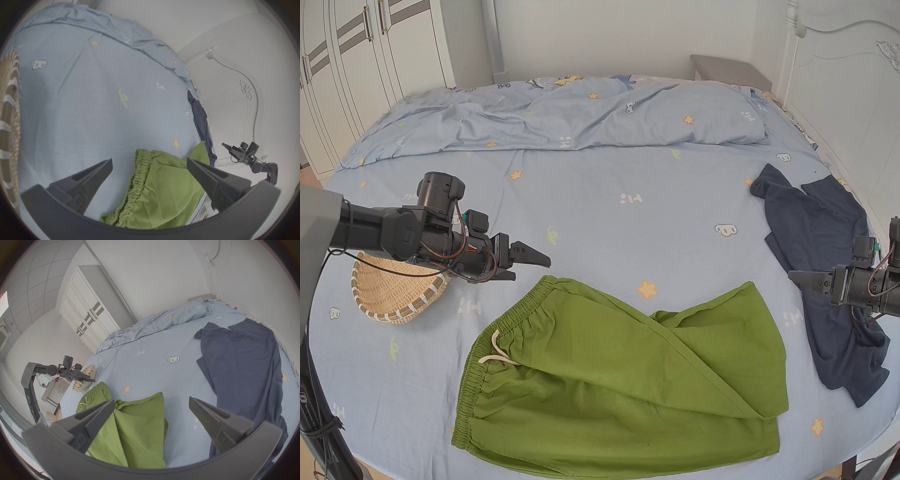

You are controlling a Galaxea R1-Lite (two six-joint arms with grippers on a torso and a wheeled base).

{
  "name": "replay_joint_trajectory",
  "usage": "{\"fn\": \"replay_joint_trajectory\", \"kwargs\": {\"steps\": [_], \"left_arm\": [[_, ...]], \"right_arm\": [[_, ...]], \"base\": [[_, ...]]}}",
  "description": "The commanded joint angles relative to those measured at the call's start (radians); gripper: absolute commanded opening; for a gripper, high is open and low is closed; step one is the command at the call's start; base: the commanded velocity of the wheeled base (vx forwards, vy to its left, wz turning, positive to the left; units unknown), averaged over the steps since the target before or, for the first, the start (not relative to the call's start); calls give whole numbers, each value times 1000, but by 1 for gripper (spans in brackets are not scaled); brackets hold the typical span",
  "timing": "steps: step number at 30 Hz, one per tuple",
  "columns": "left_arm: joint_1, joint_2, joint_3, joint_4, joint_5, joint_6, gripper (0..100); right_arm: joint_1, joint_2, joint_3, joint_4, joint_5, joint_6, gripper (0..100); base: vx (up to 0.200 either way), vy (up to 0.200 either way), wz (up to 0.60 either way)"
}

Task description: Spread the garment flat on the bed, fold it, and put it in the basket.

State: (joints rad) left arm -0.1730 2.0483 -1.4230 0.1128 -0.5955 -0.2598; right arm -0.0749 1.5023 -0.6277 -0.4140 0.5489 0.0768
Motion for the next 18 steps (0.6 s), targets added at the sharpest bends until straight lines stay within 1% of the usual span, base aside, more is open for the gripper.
{"fn": "replay_joint_trajectory", "kwargs": {"steps": [1,7,10,18], "left_arm": [[-16,64,-10,-5,0,-4,100],[-20,110,-8,-74,2,-13,100],[-23,118,-11,-77,0,-29,100],[-46,130,-16,-91,0,-38,100]], "right_arm": [[3,13,0,-2,0,0,100],[23,12,6,-2,-11,0,100],[24,12,6,-2,-23,0,100],[29,12,6,-3,-23,0,100]], "base": [[0,0,0],[0,0,0],[0,0,0],[0,0,0]]}}
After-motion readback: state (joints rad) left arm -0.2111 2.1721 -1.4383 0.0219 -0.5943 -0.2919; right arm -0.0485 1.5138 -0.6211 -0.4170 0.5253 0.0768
